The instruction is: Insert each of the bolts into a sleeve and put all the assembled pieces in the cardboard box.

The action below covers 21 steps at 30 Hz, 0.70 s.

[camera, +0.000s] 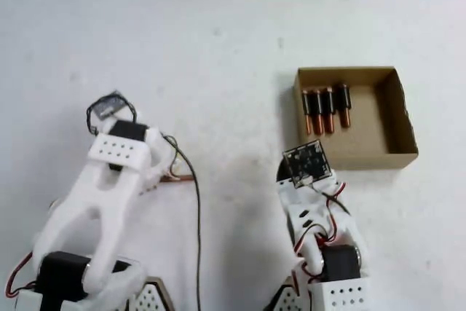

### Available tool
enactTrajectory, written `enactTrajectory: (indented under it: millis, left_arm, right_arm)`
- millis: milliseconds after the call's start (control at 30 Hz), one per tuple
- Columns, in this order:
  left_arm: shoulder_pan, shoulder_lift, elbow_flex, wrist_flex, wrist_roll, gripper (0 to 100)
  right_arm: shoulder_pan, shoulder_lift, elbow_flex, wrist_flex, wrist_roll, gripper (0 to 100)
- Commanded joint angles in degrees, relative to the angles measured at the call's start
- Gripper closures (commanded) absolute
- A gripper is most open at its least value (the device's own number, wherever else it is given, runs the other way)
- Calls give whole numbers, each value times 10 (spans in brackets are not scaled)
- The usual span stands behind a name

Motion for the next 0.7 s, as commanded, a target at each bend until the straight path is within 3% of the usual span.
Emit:
enactTrajectory:
  millis: [0,467,667]
  left_arm:
    - [-7,-24,13,-18,12,831]
    - [-57,-24,155,-304,9,831]
    - [-57,-24,170,-345,11,831]
  right_arm:
    - [0,-7,-3,-15,-1,981]
    - [0,-7,-3,-15,-1,981]
    - [0,-7,-3,-15,-1,981]
